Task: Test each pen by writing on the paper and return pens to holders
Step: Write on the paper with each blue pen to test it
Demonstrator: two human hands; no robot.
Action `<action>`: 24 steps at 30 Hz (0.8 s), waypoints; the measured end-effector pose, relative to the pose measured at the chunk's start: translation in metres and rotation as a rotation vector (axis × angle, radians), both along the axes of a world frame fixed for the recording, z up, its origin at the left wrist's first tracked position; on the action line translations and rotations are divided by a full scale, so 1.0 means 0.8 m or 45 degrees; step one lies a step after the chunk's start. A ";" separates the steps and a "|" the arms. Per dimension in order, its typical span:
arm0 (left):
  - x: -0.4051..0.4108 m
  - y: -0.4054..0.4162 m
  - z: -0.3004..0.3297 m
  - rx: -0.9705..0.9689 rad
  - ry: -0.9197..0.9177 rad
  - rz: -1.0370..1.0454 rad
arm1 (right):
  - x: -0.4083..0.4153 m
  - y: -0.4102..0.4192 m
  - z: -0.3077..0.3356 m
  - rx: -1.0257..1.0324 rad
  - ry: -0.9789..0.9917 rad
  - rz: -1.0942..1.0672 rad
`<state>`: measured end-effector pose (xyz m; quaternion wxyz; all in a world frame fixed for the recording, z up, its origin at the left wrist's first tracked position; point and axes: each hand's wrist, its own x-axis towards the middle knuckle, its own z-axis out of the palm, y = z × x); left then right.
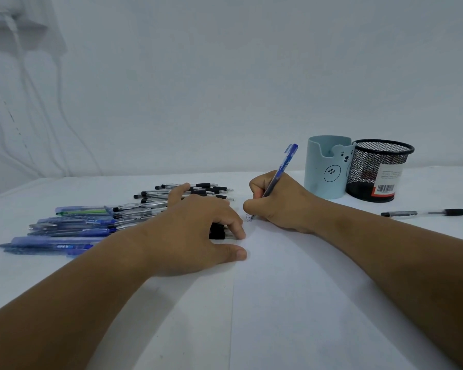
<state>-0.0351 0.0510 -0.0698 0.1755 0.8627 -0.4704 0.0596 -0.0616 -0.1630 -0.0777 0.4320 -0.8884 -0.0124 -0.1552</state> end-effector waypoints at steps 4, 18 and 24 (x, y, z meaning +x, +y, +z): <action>0.000 0.000 -0.001 -0.002 -0.008 -0.012 | 0.001 0.001 0.000 -0.037 -0.019 -0.021; -0.002 -0.001 0.000 -0.003 0.007 -0.009 | -0.014 0.007 0.028 0.532 -0.254 -0.090; -0.003 -0.002 0.000 -0.034 0.009 -0.007 | -0.012 0.006 0.018 0.174 -0.315 -0.220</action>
